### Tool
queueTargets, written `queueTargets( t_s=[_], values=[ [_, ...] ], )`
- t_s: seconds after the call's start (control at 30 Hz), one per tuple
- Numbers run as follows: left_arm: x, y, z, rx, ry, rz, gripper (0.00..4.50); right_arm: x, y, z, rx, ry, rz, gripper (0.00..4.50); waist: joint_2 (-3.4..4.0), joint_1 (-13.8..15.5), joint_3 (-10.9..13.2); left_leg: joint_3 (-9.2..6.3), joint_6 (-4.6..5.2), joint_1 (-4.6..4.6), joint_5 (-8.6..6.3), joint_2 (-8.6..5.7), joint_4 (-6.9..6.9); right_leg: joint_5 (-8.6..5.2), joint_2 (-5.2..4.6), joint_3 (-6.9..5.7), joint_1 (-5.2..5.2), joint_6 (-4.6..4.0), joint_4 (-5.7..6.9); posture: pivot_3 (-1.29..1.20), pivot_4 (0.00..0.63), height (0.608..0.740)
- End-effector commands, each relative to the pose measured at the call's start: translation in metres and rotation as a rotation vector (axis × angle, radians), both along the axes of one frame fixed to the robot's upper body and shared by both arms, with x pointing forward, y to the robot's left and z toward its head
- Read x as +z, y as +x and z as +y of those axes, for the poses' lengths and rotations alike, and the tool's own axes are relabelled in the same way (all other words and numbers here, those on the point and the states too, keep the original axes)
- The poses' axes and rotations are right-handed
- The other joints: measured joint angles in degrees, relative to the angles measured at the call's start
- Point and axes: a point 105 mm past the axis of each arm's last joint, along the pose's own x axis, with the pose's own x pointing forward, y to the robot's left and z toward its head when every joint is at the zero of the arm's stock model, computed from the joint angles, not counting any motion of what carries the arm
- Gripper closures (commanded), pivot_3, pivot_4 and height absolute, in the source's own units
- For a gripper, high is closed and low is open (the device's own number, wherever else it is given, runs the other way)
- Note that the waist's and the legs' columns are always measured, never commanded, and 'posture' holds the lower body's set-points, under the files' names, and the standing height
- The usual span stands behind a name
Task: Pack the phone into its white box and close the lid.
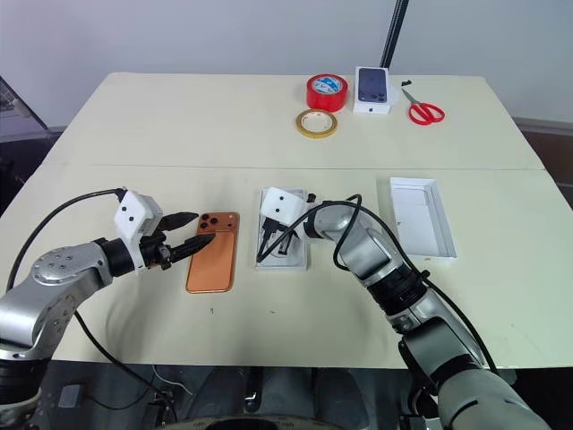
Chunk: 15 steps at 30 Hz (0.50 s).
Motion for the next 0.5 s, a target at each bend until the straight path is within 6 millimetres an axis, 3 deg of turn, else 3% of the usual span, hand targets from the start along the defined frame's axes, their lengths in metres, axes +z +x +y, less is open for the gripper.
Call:
queueTargets(
  t_s=[0.03,0.1,0.23,0.33,0.5],
  values=[
    [0.009,0.006,0.009,0.062,-0.015,-0.021,1.44,0.023,0.001,0.000,-0.011,0.031,-0.078,4.44,0.00,-0.01,0.00,0.00,0.00,0.00,0.00,0.00,0.00,0.00,0.01,0.00,0.00,0.00,0.00,0.00,0.150,0.709],
    [0.006,0.013,0.026,0.175,-0.075,0.060,1.44,0.034,0.001,-0.003,-0.025,0.042,-0.112,4.44,0.00,-0.01,0.00,-0.01,0.00,0.00,0.00,0.00,0.01,0.00,0.01,0.00,0.00,0.00,0.01,0.00,0.150,0.709],
    [0.001,0.013,0.054,0.342,-0.155,0.178,0.11,0.052,-0.017,0.014,0.036,0.100,-0.134,4.50,0.00,-0.24,0.00,-0.03,0.01,0.00,0.00,0.03,0.01,0.00,0.05,0.00,-0.05,0.00,0.05,0.00,0.150,0.709],
    [-0.009,0.006,0.062,0.397,-0.155,0.281,0.04,0.050,-0.034,0.036,0.114,0.111,-0.078,4.50,0.00,-0.33,0.00,-0.03,0.00,0.00,0.00,0.06,-0.01,0.00,0.06,0.01,-0.06,0.00,0.06,0.00,0.150,0.709],
    [-0.023,-0.009,0.061,0.403,-0.162,0.462,0.04,0.029,-0.037,0.054,0.150,-0.064,-0.079,4.50,-0.02,-0.02,-0.01,-0.05,0.00,0.01,0.00,0.03,0.01,0.00,0.04,0.00,-0.08,0.00,0.10,0.00,0.150,0.709]
  ],
)
